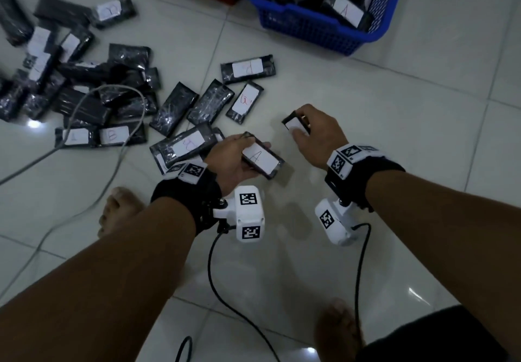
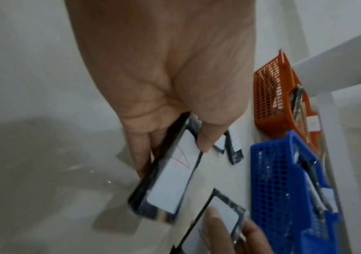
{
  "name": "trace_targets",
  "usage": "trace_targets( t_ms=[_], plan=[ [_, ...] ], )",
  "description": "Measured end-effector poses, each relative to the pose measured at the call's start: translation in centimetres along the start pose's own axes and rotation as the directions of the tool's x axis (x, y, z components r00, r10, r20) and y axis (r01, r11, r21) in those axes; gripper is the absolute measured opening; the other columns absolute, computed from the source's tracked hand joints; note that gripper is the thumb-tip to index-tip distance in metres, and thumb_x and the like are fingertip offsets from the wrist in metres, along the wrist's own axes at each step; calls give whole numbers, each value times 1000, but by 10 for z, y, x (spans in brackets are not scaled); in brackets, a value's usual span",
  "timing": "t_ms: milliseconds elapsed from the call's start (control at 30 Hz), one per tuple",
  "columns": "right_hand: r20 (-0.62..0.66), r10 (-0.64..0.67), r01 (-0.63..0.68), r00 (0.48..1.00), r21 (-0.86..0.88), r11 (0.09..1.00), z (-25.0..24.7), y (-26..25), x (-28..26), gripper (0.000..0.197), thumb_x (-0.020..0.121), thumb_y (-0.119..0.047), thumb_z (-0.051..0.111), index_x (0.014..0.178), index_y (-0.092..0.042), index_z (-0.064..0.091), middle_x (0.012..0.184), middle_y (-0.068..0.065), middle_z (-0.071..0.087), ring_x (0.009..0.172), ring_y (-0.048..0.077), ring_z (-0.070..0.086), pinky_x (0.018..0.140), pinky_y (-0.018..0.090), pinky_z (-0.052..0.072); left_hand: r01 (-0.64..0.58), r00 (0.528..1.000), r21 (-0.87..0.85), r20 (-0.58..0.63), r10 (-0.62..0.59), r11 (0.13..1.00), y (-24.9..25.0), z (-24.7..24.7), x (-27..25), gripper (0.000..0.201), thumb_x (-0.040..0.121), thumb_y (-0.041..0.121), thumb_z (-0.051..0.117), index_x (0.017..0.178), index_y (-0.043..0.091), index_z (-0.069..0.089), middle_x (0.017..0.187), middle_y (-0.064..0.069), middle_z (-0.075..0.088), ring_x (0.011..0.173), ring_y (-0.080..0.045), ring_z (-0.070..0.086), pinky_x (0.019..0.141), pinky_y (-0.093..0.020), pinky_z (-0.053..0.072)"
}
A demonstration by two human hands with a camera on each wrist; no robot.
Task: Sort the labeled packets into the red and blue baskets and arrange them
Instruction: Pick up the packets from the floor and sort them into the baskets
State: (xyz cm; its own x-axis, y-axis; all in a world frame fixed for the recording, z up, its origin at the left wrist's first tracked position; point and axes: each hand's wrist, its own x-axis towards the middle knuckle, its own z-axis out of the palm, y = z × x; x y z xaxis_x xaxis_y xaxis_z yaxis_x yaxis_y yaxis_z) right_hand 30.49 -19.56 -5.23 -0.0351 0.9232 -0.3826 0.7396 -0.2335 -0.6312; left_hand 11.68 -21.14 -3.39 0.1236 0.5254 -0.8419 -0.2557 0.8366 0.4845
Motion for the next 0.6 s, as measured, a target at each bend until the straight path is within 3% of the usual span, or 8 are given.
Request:
trace_targets(
  t_ms=[67, 167, 267, 333, 400, 467, 533, 600],
  plan=[
    [-88, -10, 16, 996, 68, 998, -11, -9, 5, 23, 93, -26, 56, 114, -18, 55, 103, 3, 63, 90, 22, 58, 76, 29, 45, -58, 997, -10, 44, 58, 998, 15, 5, 0, 9, 94, 9, 56, 98, 4, 62, 111, -17, 67, 94, -27, 67, 77, -39, 59],
    [-176, -64, 83, 982, 101, 991, -29, -24, 15, 23, 92, -25, 57, 114, -17, 57, 102, 1, 63, 90, 20, 59, 76, 26, 43, -149, 989, -60, 5, 149, 987, 36, 14, 2, 40, 83, 4, 70, 120, -6, 60, 110, -18, 68, 90, -23, 69, 69, -30, 59],
    [-234, -123, 131, 964, 19, 991, -52, -34, 30, 28, 93, -27, 55, 120, -18, 55, 113, 4, 62, 101, 21, 58, 81, 26, 42, -316, 944, -6, -101, 313, 949, 60, 28, 6, 40, 77, 4, 77, 115, 2, 64, 101, -18, 72, 85, -26, 72, 65, -36, 59],
    [-253, -180, 158, 951, -103, 982, -70, -41, 40, 30, 95, -26, 53, 124, -18, 53, 120, 5, 58, 107, 25, 55, 84, 32, 44, -445, 881, 183, -88, 466, 877, 81, 41, 8, 29, 81, 9, 75, 109, 8, 66, 94, -17, 73, 77, -25, 72, 57, -40, 59],
    [-258, -242, 186, 935, -223, 957, -90, -47, 50, 29, 96, -23, 50, 125, -18, 52, 123, 4, 54, 108, 26, 54, 85, 36, 44, -549, 788, 471, 15, 616, 691, 105, 56, 17, 19, 87, 17, 68, 105, 14, 64, 87, -10, 73, 74, -22, 71, 63, -45, 60],
    [-262, -289, 185, 921, -361, 914, -108, -51, 61, 28, 97, -22, 48, 124, -19, 52, 124, 3, 53, 108, 27, 54, 85, 38, 42, -552, 699, 766, 209, 684, 331, 132, 69, 31, 20, 89, 30, 62, 106, 20, 58, 88, -4, 70, 79, -23, 68, 71, -40, 57],
    [-288, -302, 149, 909, -453, 879, -124, -52, 73, 27, 98, -21, 48, 125, -19, 52, 125, 3, 54, 111, 28, 54, 89, 43, 40, -520, 645, 854, 413, 643, -26, 157, 86, 46, 26, 90, 37, 56, 110, 21, 50, 92, -7, 66, 81, -30, 64, 70, -38, 51],
    [-325, -281, 104, 903, -469, 877, -138, -50, 86, 27, 98, -20, 47, 125, -20, 51, 125, 3, 54, 114, 27, 53, 91, 44, 38, -485, 607, 834, 537, 586, -263, 182, 105, 58, 31, 93, 40, 51, 114, 19, 45, 88, -9, 62, 76, -33, 60, 64, -37, 48]
  ],
)
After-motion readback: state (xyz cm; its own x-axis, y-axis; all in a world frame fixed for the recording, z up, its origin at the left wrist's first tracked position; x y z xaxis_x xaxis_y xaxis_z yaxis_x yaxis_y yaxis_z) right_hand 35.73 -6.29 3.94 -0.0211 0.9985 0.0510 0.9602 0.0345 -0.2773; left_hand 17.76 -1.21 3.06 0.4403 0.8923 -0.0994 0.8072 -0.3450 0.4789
